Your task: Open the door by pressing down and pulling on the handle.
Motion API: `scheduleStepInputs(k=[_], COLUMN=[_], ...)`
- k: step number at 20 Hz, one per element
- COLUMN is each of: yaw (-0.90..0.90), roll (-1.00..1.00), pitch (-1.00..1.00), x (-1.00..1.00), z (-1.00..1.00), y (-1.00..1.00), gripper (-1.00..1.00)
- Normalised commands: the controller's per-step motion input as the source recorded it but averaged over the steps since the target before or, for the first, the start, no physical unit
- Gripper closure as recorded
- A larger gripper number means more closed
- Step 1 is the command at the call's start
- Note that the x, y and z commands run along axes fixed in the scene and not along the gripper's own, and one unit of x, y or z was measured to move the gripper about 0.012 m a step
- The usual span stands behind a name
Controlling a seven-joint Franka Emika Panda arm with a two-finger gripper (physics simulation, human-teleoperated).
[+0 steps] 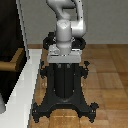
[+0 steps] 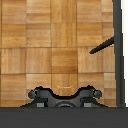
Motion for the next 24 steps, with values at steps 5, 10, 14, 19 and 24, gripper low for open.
scheduleStepInputs(k=[5, 10, 14, 19, 24], yaw=[0.00, 0.00, 0.00, 0.00, 0.00], roll=[0.00, 0.00, 0.00, 0.00, 0.00], pitch=[0.00, 0.00, 0.00, 0.00, 0.00], x=[0.00, 0.00, 0.00, 0.00, 0.00], z=[0.00, 0.00, 0.00, 0.00, 0.40], y=[0.00, 0.00, 0.00, 0.00, 0.00], gripper=[-1.00, -1.00, -1.00, -1.00, -1.00])
